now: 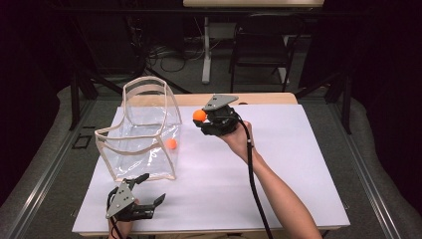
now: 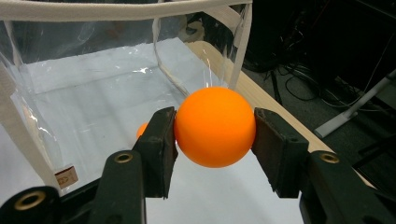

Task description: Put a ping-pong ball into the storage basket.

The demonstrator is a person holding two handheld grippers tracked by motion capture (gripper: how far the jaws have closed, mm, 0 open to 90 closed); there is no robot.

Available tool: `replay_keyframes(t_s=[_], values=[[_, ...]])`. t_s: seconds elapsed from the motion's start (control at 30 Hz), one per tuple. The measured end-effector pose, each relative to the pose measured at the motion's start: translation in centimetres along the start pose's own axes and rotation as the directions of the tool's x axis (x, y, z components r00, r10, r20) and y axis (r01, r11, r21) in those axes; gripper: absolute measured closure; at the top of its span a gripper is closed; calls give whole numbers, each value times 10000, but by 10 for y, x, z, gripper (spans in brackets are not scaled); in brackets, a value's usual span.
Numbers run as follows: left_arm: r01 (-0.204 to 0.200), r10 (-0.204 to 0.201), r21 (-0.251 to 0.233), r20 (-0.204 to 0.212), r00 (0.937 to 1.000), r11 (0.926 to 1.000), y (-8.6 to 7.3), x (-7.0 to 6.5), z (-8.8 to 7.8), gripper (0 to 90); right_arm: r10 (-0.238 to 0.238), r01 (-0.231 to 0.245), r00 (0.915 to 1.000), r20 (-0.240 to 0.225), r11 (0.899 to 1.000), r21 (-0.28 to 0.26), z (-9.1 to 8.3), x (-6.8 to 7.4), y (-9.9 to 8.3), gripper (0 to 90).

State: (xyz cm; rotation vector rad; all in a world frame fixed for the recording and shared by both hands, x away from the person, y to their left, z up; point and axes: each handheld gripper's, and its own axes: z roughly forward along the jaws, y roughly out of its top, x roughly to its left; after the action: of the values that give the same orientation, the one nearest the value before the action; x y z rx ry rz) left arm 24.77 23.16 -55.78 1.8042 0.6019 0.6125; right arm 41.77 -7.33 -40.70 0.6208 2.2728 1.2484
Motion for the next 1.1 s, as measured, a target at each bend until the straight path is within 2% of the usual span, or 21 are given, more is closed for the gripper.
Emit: replay_keyframes(t_s=[0.23,0.33,1.1], values=[[-30,30,-8,-11,10000,10000,0,0,0,157,-39,40,10000,38,9999,-118,-3,-1,5,501],[-28,28,2,-18,10000,10000,0,0,0,157,55,-58,9999,-134,9998,-198,-4,-1,8,501],[-51,51,7,-5,10000,10000,0,0,-1,157,-167,161,9997,-192,9994,-301,-4,3,22,501]])
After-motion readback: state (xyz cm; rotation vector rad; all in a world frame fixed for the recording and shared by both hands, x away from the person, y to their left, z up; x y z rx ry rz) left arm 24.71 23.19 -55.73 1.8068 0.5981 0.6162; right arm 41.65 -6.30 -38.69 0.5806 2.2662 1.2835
